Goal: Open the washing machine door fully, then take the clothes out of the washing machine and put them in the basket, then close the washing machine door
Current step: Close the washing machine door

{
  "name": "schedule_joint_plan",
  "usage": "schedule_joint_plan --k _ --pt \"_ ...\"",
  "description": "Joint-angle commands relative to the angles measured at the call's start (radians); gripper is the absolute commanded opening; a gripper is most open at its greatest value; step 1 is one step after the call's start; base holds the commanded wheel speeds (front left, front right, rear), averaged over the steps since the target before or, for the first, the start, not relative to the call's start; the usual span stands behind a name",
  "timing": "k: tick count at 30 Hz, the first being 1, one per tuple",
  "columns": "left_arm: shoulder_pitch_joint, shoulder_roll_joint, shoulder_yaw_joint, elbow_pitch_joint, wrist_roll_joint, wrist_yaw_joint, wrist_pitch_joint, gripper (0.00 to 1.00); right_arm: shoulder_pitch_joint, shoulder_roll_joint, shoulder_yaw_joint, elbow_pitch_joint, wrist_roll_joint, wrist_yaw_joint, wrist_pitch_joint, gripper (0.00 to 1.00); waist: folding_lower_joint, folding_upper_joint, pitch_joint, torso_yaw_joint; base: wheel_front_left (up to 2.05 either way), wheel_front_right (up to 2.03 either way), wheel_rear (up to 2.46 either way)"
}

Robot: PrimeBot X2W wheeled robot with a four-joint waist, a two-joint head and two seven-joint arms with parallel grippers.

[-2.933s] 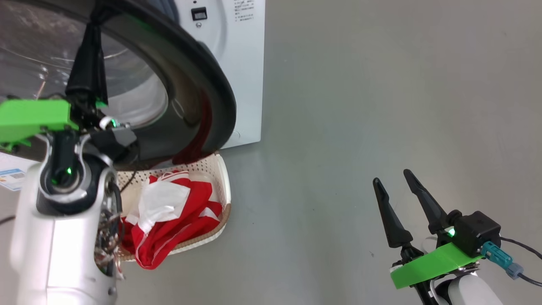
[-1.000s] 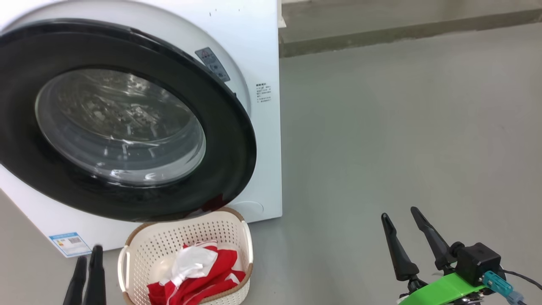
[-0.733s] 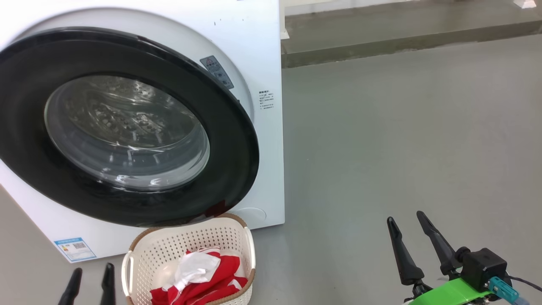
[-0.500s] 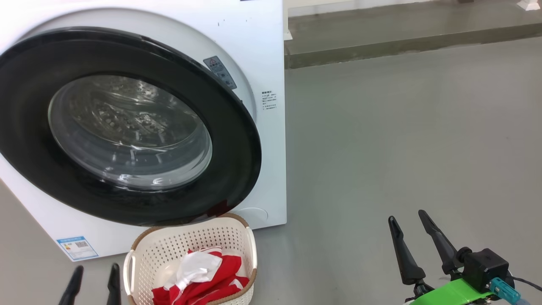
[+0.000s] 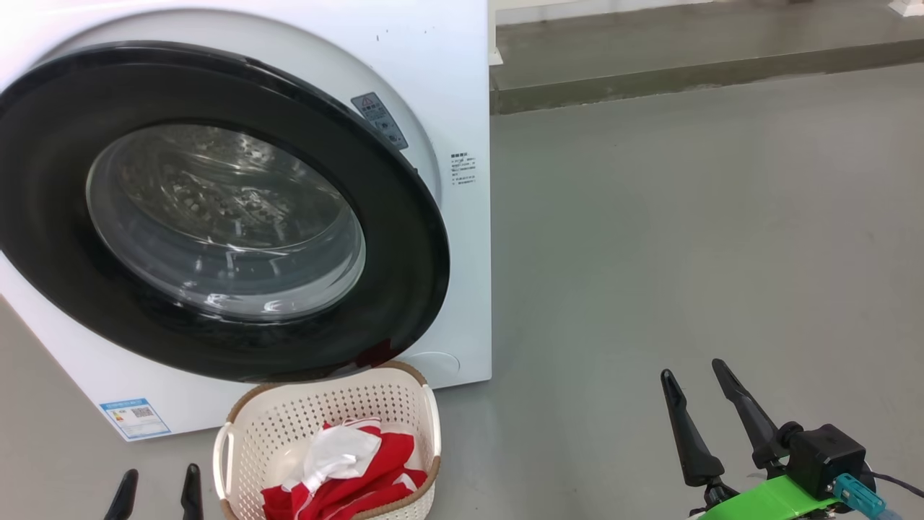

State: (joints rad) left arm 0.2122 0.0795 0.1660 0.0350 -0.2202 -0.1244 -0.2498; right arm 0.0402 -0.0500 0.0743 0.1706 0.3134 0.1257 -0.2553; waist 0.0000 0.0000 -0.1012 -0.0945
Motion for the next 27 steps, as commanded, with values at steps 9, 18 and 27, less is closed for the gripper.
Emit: schedule_joint_plan --k 9,18,27 --pt "-0.023 -0.004 0.041 -0.020 0.021 -0.006 -0.012 1.00 -0.019 -0.001 0.024 -0.023 0.001 0.005 -0.006 1.00 0.0000 0.0000 -0.001 0.001 0.00 0.00 0.00" --pt "-0.029 -0.004 0.026 -0.015 0.042 -0.006 -0.012 1.00 -0.044 -0.001 0.042 -0.004 0.027 0.005 -0.006 1.00 0.0000 0.0000 0.011 0.008 0.00 0.00 0.00" --pt "-0.054 0.007 -0.018 -0.022 0.074 -0.006 -0.012 1.00 -0.145 -0.006 0.096 0.060 0.050 0.005 -0.006 0.00 0.0000 0.0000 0.043 0.053 0.00 0.00 0.00"
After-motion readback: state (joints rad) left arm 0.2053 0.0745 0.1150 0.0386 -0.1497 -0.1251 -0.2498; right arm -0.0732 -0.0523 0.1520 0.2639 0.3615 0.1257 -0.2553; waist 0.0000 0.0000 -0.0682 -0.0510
